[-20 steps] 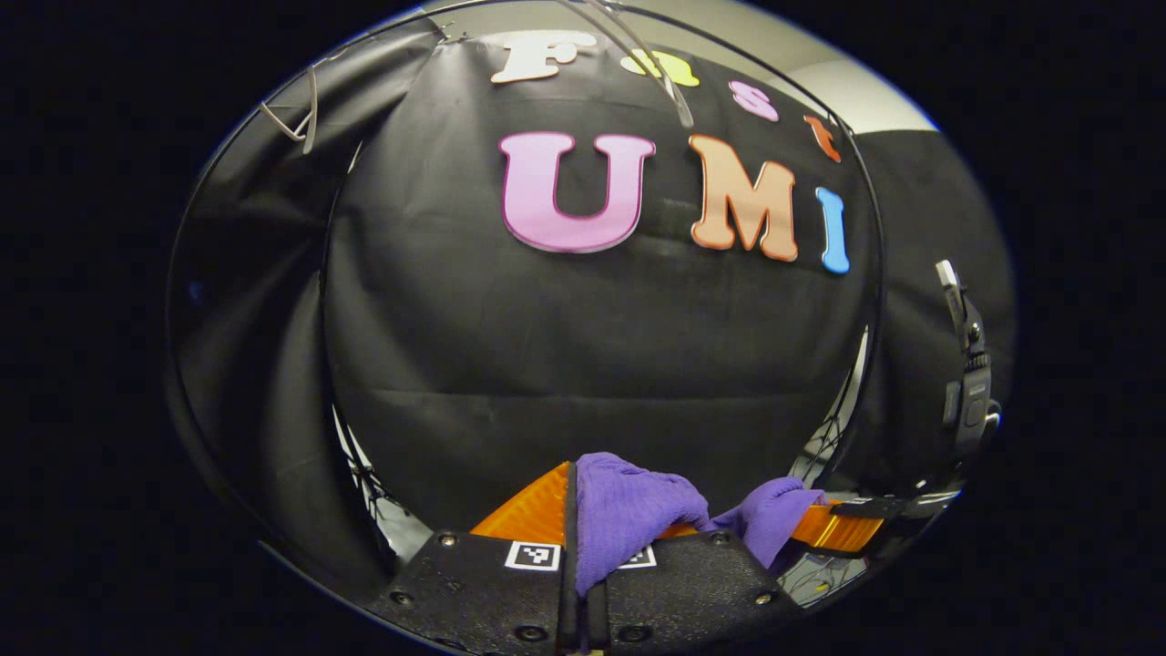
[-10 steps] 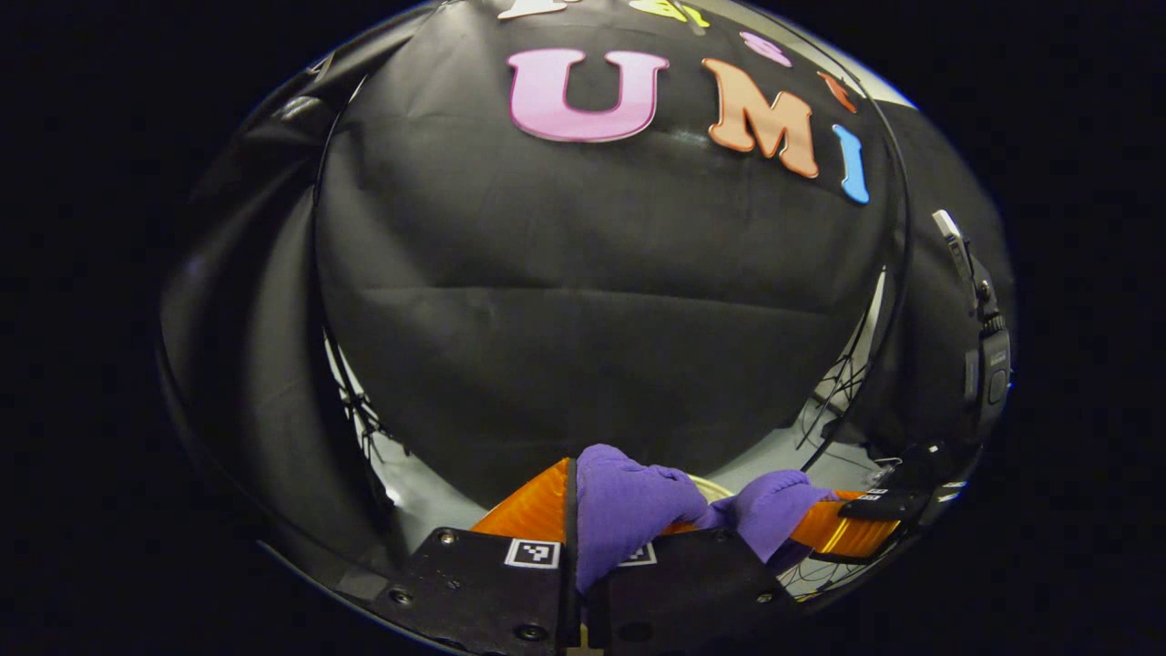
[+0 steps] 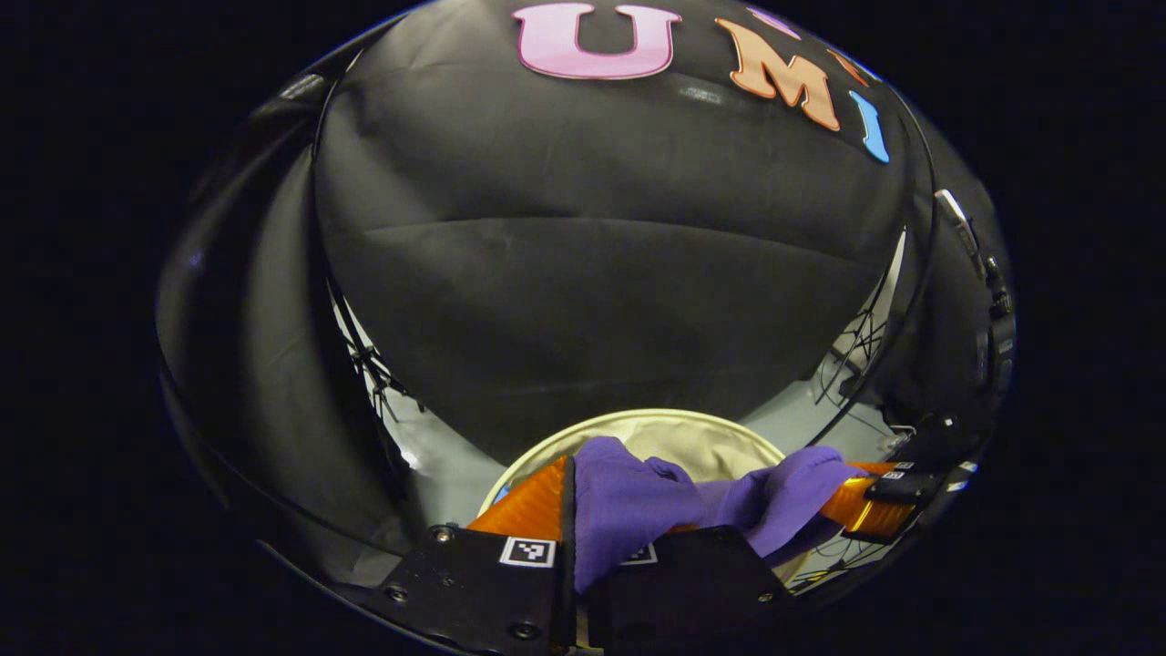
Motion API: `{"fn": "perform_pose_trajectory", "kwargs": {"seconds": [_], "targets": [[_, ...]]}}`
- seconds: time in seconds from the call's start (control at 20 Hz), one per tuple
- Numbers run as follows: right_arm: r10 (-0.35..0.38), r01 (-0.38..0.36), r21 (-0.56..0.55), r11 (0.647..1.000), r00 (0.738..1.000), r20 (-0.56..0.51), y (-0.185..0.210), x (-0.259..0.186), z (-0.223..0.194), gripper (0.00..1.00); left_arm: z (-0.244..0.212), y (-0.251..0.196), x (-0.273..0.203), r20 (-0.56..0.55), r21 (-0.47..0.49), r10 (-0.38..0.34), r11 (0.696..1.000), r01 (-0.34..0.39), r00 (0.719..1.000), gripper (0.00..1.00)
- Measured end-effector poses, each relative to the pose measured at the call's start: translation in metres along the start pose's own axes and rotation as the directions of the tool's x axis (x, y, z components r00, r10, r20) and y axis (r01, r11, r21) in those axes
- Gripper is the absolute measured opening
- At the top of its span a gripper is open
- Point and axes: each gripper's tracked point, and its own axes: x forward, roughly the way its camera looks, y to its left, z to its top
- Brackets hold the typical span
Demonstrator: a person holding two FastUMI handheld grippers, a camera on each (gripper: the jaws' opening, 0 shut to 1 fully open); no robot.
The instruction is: Grasp the clothes on the hanger with both hands and then place them into the laundry hamper below.
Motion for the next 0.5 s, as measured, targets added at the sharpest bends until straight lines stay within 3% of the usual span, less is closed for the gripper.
{"fn": "perform_pose_trajectory", "kwargs": {"seconds": [0.05,0.1,0.2,0.25,0.35,0.4,0.5], "targets": [[-0.007,0.007,0.003,1.000,1.000,-0.007,-0.004,0.001,-0.003,0.09,-0.005,0.001,0.003,-0.020,-0.002,0.002,1.000,-0.002,1.000,0.10],[-0.009,0.009,0.000,1.000,1.000,-0.007,-0.006,0.001,-0.002,0.11,-0.010,0.003,0.004,-0.040,-0.003,0.003,1.000,-0.003,0.999,0.18],[0.012,-0.012,-0.005,1.000,1.000,0.000,-0.004,0.004,0.000,0.44,-0.017,-0.004,0.005,-0.063,-0.035,-0.039,0.999,0.037,0.997,0.24],[0.003,-0.003,-0.006,1.000,1.000,0.013,-0.006,0.003,0.003,0.61,-0.017,-0.008,0.004,-0.066,-0.055,-0.054,0.997,0.051,0.996,0.34],[-0.012,0.013,-0.023,1.000,0.999,0.029,-0.011,-0.005,0.009,0.94,-0.013,-0.003,0.000,-0.053,-0.061,-0.040,0.997,0.036,0.998,0.78],[-0.018,0.020,-0.030,0.999,0.999,0.037,-0.009,-0.009,0.011,0.98,-0.009,0.004,-0.003,-0.045,-0.052,-0.026,0.998,0.024,0.999,1.00],[-0.023,0.025,-0.034,0.999,0.998,0.056,-0.010,-0.016,0.015,0.99,-0.002,0.007,-0.006,-0.026,-0.050,-0.016,0.999,0.015,1.000,0.99]]}}
